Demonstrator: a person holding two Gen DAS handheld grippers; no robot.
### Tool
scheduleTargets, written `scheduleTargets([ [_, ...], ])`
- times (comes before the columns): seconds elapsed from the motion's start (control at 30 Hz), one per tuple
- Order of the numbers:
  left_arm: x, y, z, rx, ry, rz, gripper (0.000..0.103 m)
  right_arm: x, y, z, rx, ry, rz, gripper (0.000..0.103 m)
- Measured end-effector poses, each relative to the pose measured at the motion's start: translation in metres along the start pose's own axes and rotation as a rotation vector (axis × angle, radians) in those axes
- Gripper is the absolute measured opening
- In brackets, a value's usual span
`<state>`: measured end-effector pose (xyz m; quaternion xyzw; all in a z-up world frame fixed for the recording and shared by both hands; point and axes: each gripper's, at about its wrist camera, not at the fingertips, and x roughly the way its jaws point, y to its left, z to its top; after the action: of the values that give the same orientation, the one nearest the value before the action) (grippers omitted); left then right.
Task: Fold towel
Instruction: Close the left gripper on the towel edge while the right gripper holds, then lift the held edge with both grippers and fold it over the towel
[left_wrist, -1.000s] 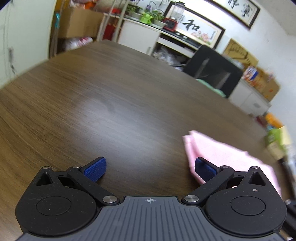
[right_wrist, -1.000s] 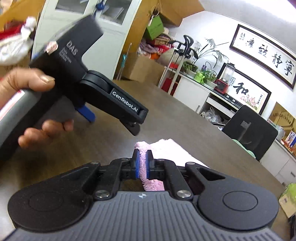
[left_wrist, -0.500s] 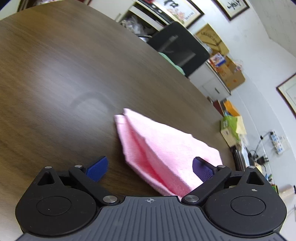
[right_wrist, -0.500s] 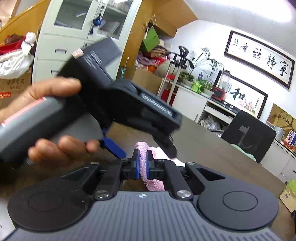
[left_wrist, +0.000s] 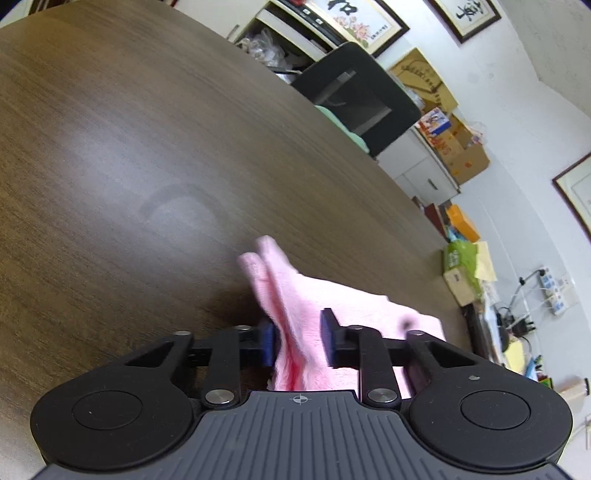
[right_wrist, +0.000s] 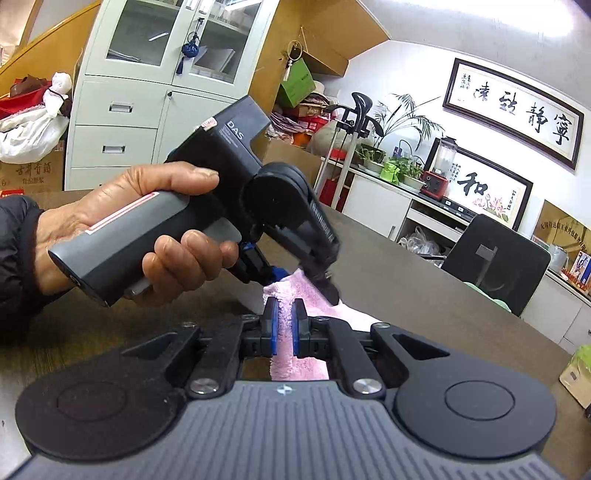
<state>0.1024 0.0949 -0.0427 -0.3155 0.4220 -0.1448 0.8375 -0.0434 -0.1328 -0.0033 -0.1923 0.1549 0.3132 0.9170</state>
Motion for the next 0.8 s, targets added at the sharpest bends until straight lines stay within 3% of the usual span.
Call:
scheduleTargets([
  [0.2,-0.026,-0.002,-0.001,-0.017,-0.084,-0.011,0.007,-0.001,0.004,0.000,0.048,-0.030,0.045,0.008],
  [0.43,-0.084,-0.032,0.001,0.045,-0.239,-0.067,0.007,-0.019,-0.025,0.004,0.290,-0.127,0.226,0.007],
  [0.63,-0.088,-0.081,0.010,0.166,-0.251,-0.048,0.007,-0.048,-0.093,-0.006,0.581,-0.228,0.309,0.007],
  [0.8,-0.050,-0.117,0.021,0.212,-0.194,-0.012,0.008,-0.066,-0.142,-0.030,0.714,-0.241,0.227,0.007],
])
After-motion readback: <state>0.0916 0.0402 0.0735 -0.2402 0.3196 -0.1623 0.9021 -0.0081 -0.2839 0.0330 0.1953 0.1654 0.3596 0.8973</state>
